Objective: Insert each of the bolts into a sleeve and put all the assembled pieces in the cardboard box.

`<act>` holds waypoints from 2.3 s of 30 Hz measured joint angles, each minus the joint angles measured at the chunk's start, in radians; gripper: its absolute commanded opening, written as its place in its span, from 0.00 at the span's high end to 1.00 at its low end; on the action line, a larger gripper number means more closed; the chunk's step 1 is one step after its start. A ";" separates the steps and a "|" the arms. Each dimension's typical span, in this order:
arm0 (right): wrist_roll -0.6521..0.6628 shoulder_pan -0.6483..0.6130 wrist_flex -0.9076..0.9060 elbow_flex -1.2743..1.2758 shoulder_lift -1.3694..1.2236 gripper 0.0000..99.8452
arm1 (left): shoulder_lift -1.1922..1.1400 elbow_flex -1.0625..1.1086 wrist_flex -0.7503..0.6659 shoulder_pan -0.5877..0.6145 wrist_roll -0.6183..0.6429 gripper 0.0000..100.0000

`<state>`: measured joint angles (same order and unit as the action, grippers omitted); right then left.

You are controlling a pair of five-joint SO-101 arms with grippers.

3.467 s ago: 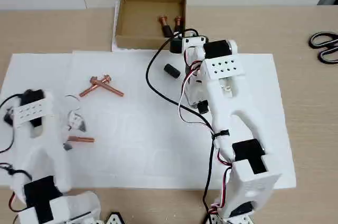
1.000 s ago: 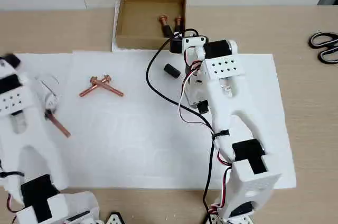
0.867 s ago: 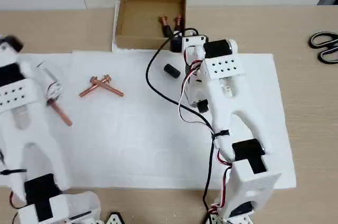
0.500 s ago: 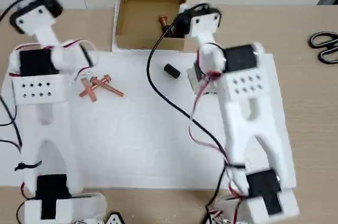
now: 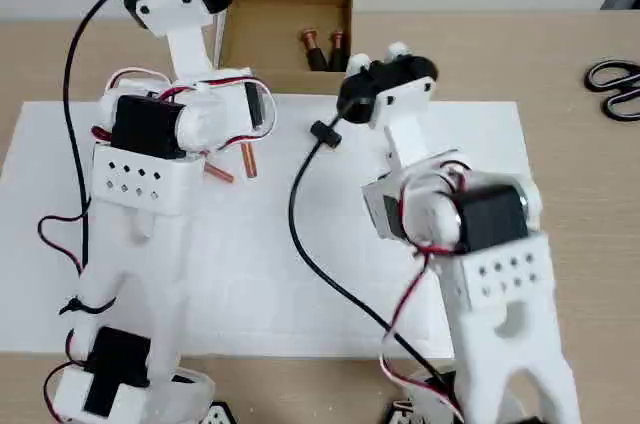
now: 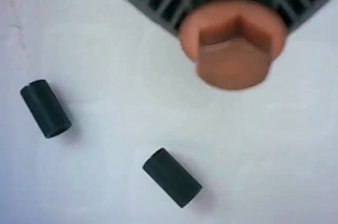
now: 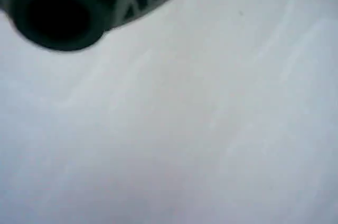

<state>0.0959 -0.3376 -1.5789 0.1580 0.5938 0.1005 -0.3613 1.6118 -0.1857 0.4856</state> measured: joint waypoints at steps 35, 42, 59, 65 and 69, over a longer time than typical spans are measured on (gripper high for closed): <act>-0.029 0.003 0.873 1.399 1.181 1.00 | 0.000 -0.046 -0.126 -0.219 -0.091 0.99; -0.155 -0.035 0.867 1.399 1.183 1.00 | 0.051 -0.046 -0.176 -0.219 -0.092 0.99; -0.166 -0.124 0.867 1.399 1.183 1.00 | 0.724 0.902 -0.766 -0.221 -0.146 0.99; -0.166 -0.183 0.867 1.399 1.183 1.00 | 0.784 1.165 -1.003 -0.267 -0.146 0.99; -0.166 -0.196 0.867 1.399 1.186 1.00 | 0.786 1.172 -1.019 -0.313 -0.146 0.99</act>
<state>-0.0698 -0.5340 -0.7119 1.5574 1.7799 0.8861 0.8109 0.5930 -0.4987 0.3399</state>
